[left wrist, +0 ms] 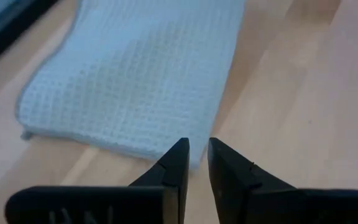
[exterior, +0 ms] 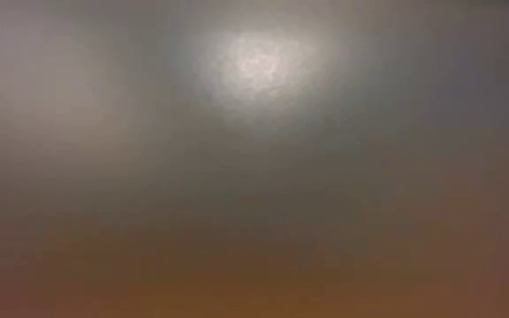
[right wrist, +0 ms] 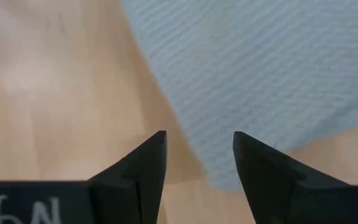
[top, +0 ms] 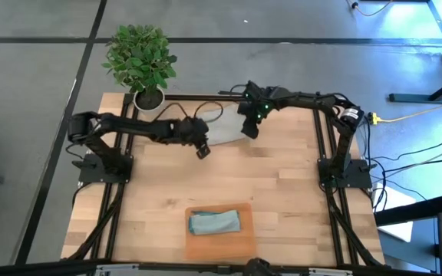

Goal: Roll microfiber towels into tight, uniform cylinder then place into a basket
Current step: Roll the gray towel

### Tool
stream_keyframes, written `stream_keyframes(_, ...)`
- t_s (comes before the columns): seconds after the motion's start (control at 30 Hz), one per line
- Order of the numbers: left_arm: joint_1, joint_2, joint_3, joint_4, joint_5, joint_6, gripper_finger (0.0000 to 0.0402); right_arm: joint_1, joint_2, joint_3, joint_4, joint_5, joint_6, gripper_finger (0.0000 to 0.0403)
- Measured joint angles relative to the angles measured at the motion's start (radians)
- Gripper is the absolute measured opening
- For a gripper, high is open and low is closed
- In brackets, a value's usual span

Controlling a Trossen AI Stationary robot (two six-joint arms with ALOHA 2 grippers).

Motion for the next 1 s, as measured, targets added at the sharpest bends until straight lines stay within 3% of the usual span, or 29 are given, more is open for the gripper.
stream_keyframes(0.27,0.115,0.14,-0.002,0.192,0.125,0.022,0.0053,0.036,0.009,-0.084,0.136,0.082,0.08,0.0186)
stream_keyframes(0.43,0.119,0.213,-0.003,0.186,0.14,0.016,0.0053,0.047,0.014,-0.119,0.182,0.086,0.129,0.0186)
stream_keyframes(0.57,0.113,0.244,-0.001,0.182,0.228,0.001,0.0053,0.047,0.014,-0.124,0.183,0.146,0.138,0.0186)
stream_keyframes(0.67,0.089,0.251,0.002,0.168,0.287,-0.028,0.0053,0.047,0.014,-0.124,0.182,0.191,0.156,0.0186)
stream_keyframes(1.0,-0.064,0.254,0.004,0.172,0.456,-0.171,0.0053,0.047,0.014,-0.124,0.106,0.182,0.137,0.0186)
